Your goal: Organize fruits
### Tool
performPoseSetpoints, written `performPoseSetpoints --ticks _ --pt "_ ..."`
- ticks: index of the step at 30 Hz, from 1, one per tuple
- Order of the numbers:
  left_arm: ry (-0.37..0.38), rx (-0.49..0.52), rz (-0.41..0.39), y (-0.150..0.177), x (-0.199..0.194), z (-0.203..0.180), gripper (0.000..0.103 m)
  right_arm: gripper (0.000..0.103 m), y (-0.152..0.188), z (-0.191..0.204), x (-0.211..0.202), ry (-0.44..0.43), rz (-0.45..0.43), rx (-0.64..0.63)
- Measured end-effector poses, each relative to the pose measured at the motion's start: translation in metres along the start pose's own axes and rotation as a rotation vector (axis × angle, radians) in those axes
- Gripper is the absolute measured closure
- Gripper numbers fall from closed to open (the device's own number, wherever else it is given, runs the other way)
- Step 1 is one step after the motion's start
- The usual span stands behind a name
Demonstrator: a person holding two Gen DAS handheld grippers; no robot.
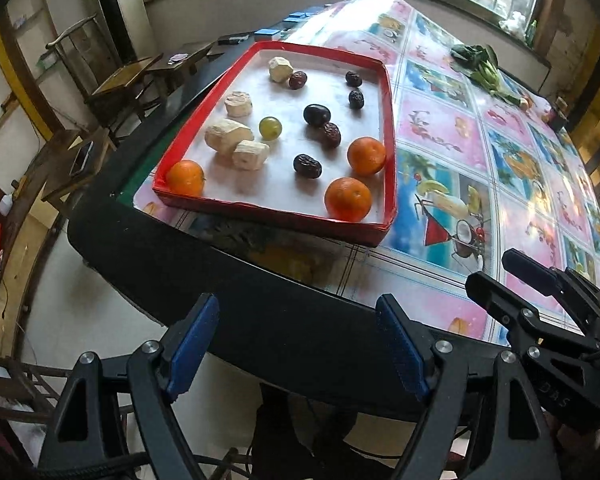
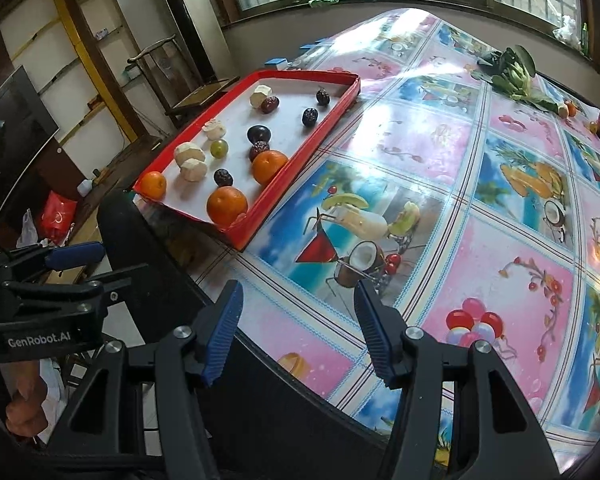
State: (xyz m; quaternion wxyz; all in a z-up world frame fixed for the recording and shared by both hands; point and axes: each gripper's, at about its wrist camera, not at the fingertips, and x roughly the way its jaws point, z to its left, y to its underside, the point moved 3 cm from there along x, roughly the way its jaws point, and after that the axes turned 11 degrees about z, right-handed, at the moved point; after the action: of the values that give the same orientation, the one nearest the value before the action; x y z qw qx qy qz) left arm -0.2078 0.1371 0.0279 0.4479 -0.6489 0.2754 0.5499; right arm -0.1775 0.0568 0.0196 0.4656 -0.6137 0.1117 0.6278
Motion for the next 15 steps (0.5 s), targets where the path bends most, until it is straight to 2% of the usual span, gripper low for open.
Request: performPoseSetpoints --ticks 15 --pt "0.017 -0.015 0.009 -0.0023 0.0022 -0.0038 0.022 0.044 -0.0010 -0.0013 0.0026 -0.005 0.002 0.002"
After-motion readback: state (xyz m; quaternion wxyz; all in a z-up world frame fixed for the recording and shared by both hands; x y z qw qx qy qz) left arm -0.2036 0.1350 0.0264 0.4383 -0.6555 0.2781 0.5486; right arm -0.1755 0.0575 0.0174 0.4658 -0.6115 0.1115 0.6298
